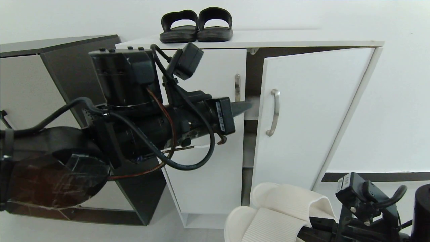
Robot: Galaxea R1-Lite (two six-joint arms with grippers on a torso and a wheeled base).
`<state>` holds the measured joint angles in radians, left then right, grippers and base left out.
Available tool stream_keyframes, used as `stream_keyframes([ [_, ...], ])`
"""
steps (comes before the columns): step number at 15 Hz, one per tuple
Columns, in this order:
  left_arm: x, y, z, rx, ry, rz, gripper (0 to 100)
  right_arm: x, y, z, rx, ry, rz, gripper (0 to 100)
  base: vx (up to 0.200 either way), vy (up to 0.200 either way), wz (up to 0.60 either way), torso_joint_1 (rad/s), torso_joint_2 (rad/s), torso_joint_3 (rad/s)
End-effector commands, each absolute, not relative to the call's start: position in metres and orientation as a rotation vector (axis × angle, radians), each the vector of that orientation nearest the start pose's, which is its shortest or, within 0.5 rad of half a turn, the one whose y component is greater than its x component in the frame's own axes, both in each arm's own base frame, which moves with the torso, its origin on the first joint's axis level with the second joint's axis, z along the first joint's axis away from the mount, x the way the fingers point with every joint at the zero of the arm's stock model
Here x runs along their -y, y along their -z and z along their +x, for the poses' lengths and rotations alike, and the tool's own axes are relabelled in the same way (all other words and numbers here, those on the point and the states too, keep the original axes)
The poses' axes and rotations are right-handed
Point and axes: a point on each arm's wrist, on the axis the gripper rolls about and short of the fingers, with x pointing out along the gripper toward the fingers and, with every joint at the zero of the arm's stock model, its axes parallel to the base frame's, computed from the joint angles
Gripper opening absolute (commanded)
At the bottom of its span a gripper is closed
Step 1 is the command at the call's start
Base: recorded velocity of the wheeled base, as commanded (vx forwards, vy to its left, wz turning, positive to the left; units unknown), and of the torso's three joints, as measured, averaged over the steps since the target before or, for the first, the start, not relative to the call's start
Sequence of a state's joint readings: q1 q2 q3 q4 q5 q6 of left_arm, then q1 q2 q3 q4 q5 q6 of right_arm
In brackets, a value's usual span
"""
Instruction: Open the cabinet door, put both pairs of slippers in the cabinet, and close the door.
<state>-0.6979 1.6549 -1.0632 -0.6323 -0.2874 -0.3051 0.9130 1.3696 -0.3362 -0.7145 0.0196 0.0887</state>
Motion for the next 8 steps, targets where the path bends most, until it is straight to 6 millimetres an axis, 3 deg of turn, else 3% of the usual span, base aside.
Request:
stream_keyframes([
  [1,0.205,-0.271,0.253,-0.089,0.953,-0.305,0,-0.153,-0.149,0.117,-0.343,-0.911,-0.063,0,0.000,0.000,0.00,0.000,0.00,0.000],
  [8,0.238,-0.267,0.299,-0.062,0.948,-0.311,0,-0.156,-0.139,0.115,-0.386,-0.924,-0.100,0,0.000,0.000,0.00,0.000,0.00,0.000],
])
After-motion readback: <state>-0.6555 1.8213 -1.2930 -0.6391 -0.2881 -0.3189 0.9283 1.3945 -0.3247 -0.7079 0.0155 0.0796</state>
